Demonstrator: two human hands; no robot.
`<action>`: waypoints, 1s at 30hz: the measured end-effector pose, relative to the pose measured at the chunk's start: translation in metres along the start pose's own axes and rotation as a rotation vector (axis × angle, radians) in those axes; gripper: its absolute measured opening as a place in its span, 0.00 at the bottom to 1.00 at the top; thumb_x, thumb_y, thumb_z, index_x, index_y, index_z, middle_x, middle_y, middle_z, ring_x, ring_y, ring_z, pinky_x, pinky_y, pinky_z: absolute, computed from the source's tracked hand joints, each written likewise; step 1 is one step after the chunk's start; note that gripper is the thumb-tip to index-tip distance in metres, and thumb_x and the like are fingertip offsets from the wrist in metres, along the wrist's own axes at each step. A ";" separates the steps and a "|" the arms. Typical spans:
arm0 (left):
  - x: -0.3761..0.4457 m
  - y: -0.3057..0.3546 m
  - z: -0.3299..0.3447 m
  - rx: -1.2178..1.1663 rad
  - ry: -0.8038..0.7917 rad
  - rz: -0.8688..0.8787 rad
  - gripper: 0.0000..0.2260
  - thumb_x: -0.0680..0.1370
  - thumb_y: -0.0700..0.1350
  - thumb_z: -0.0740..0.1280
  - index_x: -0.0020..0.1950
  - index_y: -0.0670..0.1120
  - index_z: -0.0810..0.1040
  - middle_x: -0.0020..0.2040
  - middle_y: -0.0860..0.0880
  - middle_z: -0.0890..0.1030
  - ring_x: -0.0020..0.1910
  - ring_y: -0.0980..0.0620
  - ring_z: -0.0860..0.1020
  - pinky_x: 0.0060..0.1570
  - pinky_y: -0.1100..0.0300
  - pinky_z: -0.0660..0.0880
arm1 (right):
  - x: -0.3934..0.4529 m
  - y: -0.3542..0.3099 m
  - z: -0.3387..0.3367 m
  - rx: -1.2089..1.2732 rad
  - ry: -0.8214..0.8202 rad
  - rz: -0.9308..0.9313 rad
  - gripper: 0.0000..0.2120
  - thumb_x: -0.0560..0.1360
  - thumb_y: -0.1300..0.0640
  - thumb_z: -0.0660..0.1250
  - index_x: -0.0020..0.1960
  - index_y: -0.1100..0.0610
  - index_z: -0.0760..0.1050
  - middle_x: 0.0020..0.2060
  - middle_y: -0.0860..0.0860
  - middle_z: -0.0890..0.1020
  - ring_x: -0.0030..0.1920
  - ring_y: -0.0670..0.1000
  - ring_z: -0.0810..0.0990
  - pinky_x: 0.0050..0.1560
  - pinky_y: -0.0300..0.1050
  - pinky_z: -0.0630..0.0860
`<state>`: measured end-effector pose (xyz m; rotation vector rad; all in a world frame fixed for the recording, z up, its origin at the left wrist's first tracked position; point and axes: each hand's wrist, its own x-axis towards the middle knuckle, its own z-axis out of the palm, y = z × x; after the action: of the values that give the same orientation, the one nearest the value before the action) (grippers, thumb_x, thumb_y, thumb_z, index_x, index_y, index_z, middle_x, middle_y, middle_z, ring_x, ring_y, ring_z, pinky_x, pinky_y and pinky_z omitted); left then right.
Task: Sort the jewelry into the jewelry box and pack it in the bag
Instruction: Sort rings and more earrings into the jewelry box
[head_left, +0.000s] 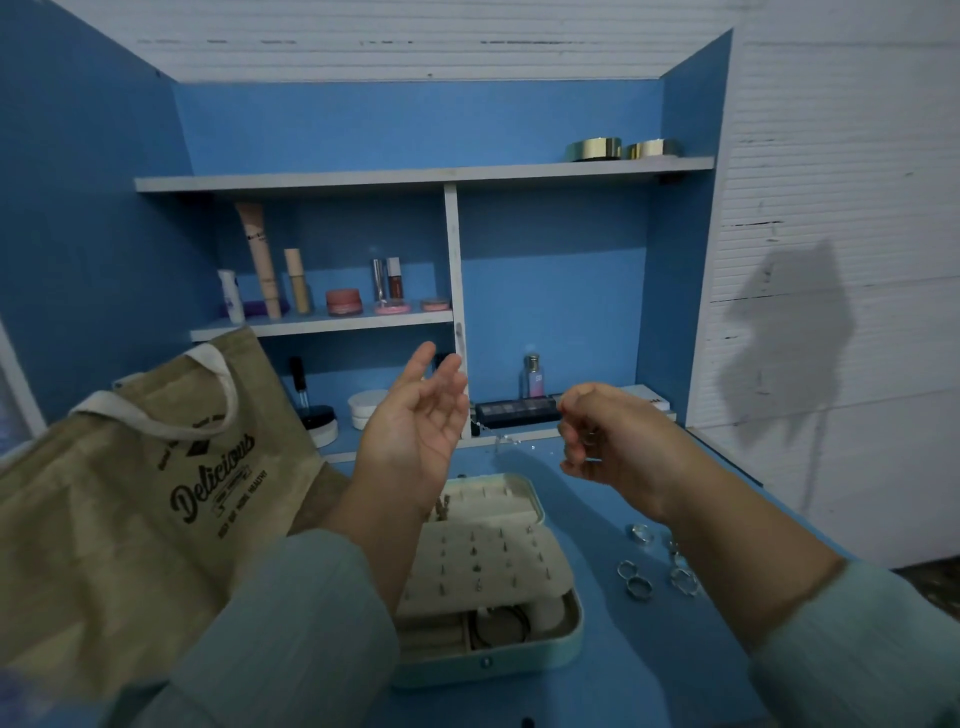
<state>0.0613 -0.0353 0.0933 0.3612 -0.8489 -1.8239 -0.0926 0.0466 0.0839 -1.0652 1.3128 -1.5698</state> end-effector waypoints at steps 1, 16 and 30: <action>0.000 -0.002 0.001 0.066 -0.017 0.001 0.13 0.80 0.35 0.55 0.57 0.48 0.74 0.57 0.46 0.79 0.46 0.55 0.79 0.46 0.62 0.75 | -0.001 -0.001 0.001 -0.078 -0.013 -0.012 0.08 0.77 0.59 0.60 0.40 0.55 0.72 0.30 0.51 0.73 0.29 0.49 0.69 0.41 0.45 0.74; -0.016 -0.023 0.015 0.676 -0.260 -0.187 0.18 0.78 0.30 0.54 0.63 0.42 0.74 0.50 0.46 0.79 0.35 0.57 0.74 0.34 0.68 0.72 | -0.006 -0.016 0.017 -0.609 -0.014 -0.175 0.06 0.77 0.58 0.63 0.42 0.55 0.75 0.32 0.49 0.75 0.29 0.46 0.70 0.31 0.34 0.71; -0.006 0.003 0.008 0.858 -0.240 -0.262 0.29 0.74 0.26 0.51 0.72 0.45 0.64 0.50 0.44 0.76 0.29 0.55 0.63 0.31 0.65 0.64 | 0.006 0.000 0.025 -0.086 -0.115 0.049 0.08 0.79 0.60 0.59 0.43 0.57 0.73 0.38 0.50 0.80 0.25 0.44 0.70 0.31 0.38 0.73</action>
<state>0.0614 -0.0272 0.1003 0.8294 -1.8167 -1.6666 -0.0707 0.0328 0.0875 -1.1504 1.3283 -1.4060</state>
